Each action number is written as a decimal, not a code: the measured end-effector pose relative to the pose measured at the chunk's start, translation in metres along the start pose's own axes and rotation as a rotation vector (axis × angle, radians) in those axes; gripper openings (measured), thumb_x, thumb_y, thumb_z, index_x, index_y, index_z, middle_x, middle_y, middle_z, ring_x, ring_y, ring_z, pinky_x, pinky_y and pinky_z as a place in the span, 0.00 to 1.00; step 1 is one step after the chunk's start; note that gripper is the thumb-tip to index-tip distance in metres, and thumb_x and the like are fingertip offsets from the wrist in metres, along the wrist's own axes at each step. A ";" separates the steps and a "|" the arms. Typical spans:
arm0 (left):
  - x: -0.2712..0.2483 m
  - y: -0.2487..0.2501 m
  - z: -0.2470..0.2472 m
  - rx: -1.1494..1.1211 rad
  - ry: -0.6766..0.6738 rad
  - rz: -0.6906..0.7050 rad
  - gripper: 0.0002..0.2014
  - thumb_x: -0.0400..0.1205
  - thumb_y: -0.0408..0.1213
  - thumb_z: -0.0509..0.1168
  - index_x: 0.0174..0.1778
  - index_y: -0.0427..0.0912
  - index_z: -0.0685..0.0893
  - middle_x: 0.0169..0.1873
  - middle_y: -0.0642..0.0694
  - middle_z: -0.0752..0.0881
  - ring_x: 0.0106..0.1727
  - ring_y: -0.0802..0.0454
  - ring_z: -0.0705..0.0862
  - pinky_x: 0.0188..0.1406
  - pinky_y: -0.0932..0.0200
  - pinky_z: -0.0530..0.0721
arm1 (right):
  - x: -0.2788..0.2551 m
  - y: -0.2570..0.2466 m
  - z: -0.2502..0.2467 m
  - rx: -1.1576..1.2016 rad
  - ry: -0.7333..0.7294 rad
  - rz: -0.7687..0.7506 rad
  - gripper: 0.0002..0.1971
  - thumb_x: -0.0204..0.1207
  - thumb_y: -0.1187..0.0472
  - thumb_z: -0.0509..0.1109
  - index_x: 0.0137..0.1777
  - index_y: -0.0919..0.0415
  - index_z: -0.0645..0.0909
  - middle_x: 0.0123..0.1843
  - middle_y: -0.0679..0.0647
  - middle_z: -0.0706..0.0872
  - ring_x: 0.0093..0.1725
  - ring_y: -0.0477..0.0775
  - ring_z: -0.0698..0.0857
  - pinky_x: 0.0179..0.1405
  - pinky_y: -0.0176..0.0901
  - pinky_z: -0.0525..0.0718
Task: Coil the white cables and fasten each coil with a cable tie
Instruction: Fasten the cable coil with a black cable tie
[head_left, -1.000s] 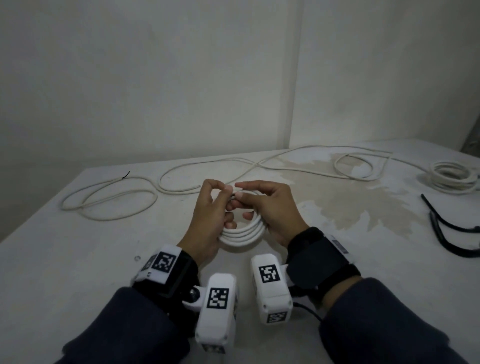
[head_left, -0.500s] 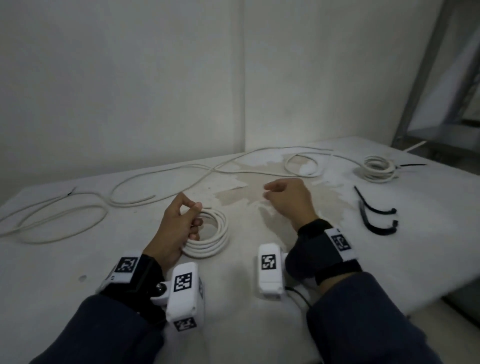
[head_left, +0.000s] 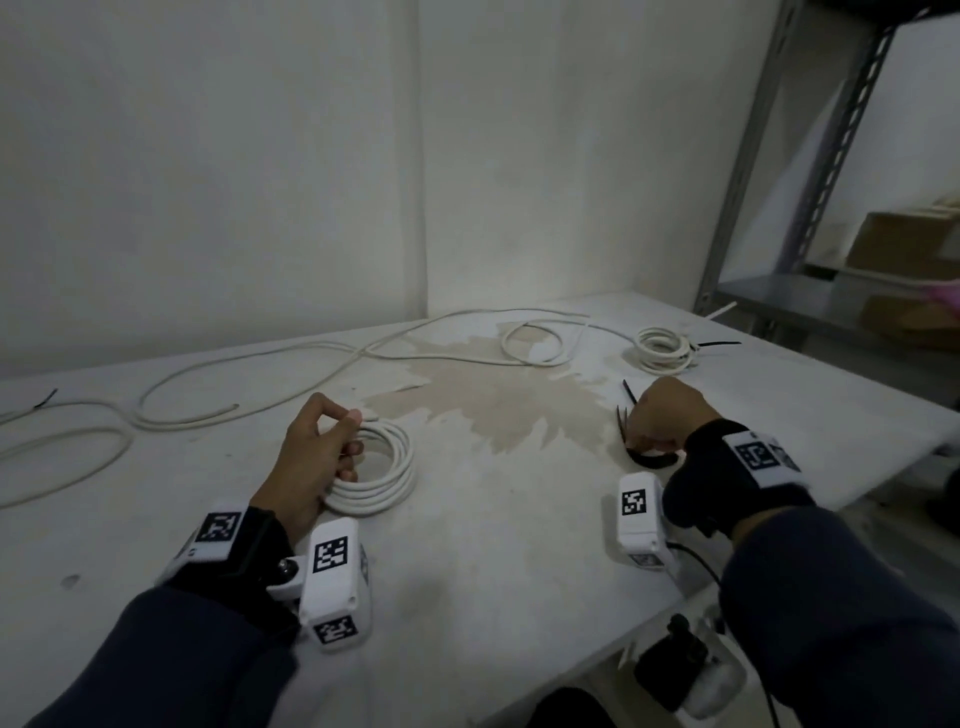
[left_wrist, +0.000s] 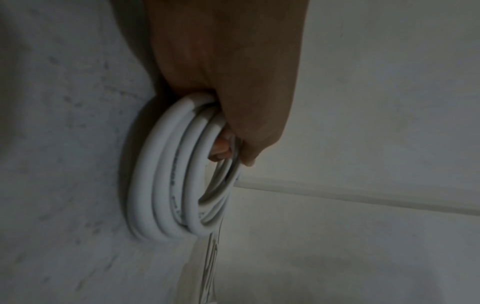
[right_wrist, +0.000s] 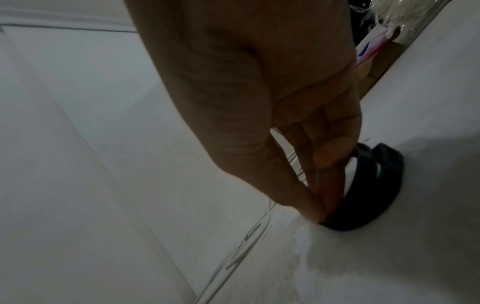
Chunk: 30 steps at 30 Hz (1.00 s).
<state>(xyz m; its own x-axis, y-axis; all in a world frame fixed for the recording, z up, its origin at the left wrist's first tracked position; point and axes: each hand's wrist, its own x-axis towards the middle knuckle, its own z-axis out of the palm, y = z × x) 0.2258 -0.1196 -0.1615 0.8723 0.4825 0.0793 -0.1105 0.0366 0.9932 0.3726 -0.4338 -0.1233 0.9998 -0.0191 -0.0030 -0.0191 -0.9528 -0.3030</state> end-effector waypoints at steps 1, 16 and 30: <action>0.000 0.000 0.000 0.005 0.000 -0.002 0.12 0.86 0.32 0.60 0.37 0.42 0.69 0.28 0.38 0.72 0.19 0.54 0.62 0.15 0.69 0.64 | 0.000 -0.002 0.000 -0.002 0.006 0.000 0.11 0.72 0.59 0.72 0.40 0.65 0.74 0.41 0.60 0.79 0.39 0.59 0.77 0.34 0.39 0.72; -0.003 0.004 0.000 0.007 0.015 -0.013 0.11 0.86 0.33 0.60 0.37 0.42 0.69 0.26 0.39 0.73 0.19 0.54 0.65 0.16 0.69 0.66 | -0.018 -0.018 -0.011 0.001 0.030 0.003 0.17 0.65 0.62 0.78 0.32 0.62 0.69 0.33 0.54 0.74 0.41 0.59 0.78 0.35 0.41 0.74; -0.002 0.004 -0.008 -0.047 0.016 -0.061 0.13 0.86 0.33 0.60 0.36 0.42 0.68 0.26 0.40 0.71 0.15 0.56 0.62 0.14 0.68 0.65 | -0.055 -0.091 -0.013 0.468 -0.105 -0.257 0.08 0.65 0.66 0.78 0.42 0.70 0.86 0.31 0.58 0.82 0.30 0.55 0.81 0.23 0.33 0.73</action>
<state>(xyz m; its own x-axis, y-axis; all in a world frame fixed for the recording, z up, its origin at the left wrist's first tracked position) 0.2201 -0.1137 -0.1582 0.8704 0.4920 0.0175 -0.0804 0.1070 0.9910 0.3194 -0.3505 -0.0829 0.9674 0.2502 0.0393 0.2057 -0.6855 -0.6984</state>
